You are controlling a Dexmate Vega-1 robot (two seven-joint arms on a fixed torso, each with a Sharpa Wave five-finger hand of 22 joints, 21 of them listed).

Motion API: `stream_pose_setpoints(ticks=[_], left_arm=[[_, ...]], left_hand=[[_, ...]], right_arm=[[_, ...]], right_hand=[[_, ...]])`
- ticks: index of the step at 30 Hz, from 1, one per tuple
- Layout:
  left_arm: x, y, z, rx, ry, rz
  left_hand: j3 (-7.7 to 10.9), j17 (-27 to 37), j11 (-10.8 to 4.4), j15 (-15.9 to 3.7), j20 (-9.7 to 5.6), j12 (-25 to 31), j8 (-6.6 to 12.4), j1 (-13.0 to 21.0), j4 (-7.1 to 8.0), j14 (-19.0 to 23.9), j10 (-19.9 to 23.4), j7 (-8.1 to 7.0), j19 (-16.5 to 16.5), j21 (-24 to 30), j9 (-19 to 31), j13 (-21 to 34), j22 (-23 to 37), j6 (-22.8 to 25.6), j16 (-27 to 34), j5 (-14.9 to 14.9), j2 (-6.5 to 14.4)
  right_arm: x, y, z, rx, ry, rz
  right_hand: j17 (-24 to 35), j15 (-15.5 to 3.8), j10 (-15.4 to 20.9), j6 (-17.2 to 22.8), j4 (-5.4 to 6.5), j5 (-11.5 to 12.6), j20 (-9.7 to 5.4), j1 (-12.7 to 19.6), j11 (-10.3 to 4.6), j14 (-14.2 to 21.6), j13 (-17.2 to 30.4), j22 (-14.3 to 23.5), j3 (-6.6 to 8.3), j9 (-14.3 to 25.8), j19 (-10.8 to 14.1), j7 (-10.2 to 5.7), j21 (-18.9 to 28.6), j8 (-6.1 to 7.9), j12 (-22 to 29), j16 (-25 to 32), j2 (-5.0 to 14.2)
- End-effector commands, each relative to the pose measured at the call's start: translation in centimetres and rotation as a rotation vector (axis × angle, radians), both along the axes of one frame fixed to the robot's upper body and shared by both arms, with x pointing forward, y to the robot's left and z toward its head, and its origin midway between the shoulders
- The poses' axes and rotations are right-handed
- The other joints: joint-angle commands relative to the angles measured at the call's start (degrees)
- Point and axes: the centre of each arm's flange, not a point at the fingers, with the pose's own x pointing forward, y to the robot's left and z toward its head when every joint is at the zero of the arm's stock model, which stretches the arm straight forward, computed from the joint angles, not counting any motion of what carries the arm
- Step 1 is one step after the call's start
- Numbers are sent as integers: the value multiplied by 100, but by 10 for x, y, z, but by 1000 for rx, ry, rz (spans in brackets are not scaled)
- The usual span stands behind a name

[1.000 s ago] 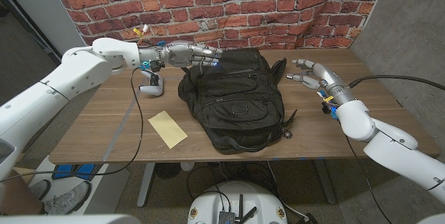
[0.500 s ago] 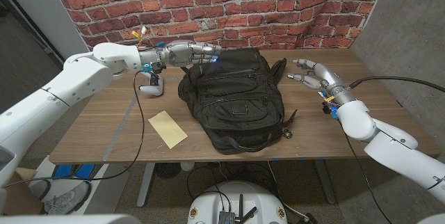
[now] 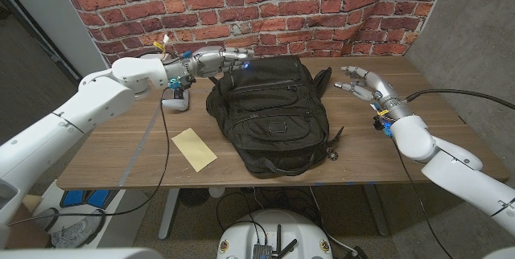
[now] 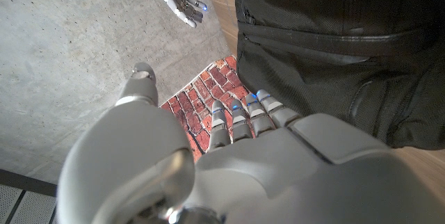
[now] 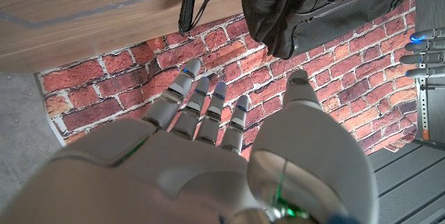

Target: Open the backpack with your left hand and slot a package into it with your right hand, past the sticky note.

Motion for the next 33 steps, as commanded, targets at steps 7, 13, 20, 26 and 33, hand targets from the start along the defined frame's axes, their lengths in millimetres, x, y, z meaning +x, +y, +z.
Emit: stream_pose_setpoints(ticks=[7, 13, 20, 26, 33], left_arm=[[-2, 3, -14, -138, -138, 136], [-5, 1, -18, -170, -177, 182], [-12, 4, -23, -201, -223, 243], [-16, 8, -31, -244, -247, 314], [-17, 13, -39, -315, -281, 396]], left_hand=[[-24, 10, -33, -89, -463, 66, 62, -110, 2, 101, 151, -13, 59, 68, 16, 12, -4, 170, 58, -37, 34], [-27, 9, -62, -113, -479, 75, 58, -138, 3, 99, 184, -19, 67, 73, 15, 12, -4, 178, 54, -37, 50], [-27, 9, -74, -144, -490, 70, 52, -167, 5, 87, 183, -44, 58, 71, 15, 11, -4, 179, 47, -35, 79], [-45, 9, -134, -176, -514, 54, 34, -236, 21, 58, 151, -77, 7, 56, 15, 11, -2, 148, 37, -36, 95], [-67, 8, -233, -235, -503, 52, 28, -334, 42, 38, 153, -173, -57, 47, 15, 11, 0, 133, 34, -35, 131]], right_arm=[[14, -12, 6, 93, 5, 78], [19, -15, 9, 100, 13, 87], [27, -20, 13, 115, 24, 104], [35, -23, 18, 142, 32, 138], [44, -25, 21, 173, 46, 184]], right_hand=[[-6, -59, -167, -166, 61, 9, -35, -209, -11, -173, -55, 2, -40, -5, -166, 12, -44, -75, -42, -78, 58], [-13, -46, -215, -187, 72, 0, -32, -255, -8, -199, -73, 0, -52, -7, -190, 28, -47, -75, -49, -91, 58], [-19, -36, -227, -209, 81, -6, -27, -294, -6, -215, -88, -1, -61, -9, -198, 34, -45, -76, -43, -98, 62], [-30, -72, -256, -218, 108, -17, -33, -376, 3, -313, -118, -6, -71, -12, -329, 56, -80, -65, -36, -137, 94], [-59, -108, -299, -243, 105, -29, -101, -422, -30, -402, -150, -15, -73, -14, -473, 78, -110, -63, -36, -176, 111]])
